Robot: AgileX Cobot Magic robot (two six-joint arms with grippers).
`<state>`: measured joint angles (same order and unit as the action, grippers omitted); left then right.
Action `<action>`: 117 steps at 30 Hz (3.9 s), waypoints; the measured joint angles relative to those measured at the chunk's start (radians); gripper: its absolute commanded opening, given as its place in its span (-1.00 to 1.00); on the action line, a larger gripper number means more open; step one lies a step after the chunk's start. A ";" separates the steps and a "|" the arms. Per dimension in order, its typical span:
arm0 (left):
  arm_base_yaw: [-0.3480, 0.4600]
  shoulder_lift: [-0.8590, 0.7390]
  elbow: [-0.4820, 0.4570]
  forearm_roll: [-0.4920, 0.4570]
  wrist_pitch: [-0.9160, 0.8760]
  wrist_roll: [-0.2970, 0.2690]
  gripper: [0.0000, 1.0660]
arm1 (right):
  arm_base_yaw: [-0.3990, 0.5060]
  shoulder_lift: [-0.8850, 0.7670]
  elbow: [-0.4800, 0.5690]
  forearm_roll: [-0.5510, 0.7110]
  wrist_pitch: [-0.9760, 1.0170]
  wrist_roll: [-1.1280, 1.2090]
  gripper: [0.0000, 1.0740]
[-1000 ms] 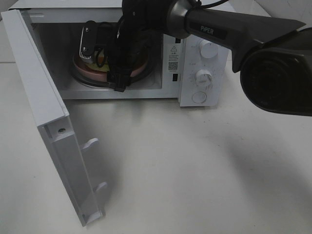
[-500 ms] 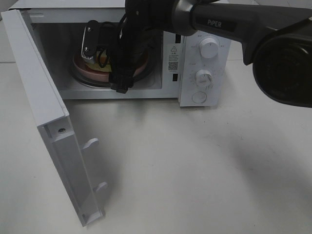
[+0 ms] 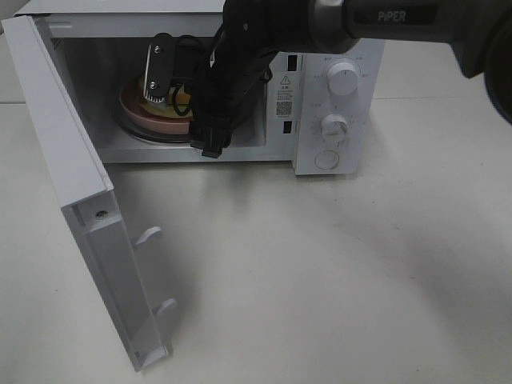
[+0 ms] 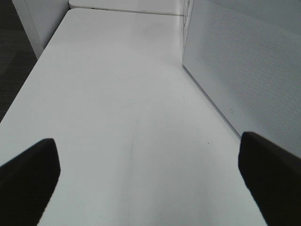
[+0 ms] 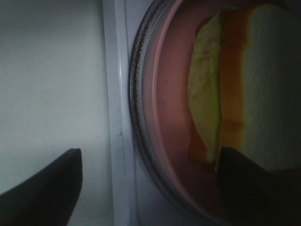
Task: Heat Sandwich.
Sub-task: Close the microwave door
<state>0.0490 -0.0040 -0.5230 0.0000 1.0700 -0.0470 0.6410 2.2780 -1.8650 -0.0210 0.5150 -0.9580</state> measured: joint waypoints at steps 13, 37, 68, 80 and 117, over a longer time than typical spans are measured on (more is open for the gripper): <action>0.000 0.000 0.000 0.000 0.000 0.000 0.83 | 0.012 -0.175 0.274 -0.013 -0.118 0.001 0.42; 0.000 0.000 0.000 0.000 0.000 0.000 0.83 | 0.012 -0.524 0.687 -0.017 -0.171 0.065 0.42; 0.000 0.000 0.000 0.000 0.000 0.000 0.83 | 0.012 -1.092 1.130 -0.018 -0.148 0.493 0.42; 0.000 0.000 0.000 0.000 0.000 0.000 0.83 | 0.012 -1.381 1.148 -0.018 0.187 0.762 0.42; 0.000 0.000 0.000 0.000 0.000 0.000 0.83 | -0.332 -1.950 1.280 -0.018 0.586 0.947 0.42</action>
<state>0.0490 -0.0040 -0.5230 0.0000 1.0700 -0.0470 0.3090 0.3280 -0.5850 -0.0390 1.1010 -0.0110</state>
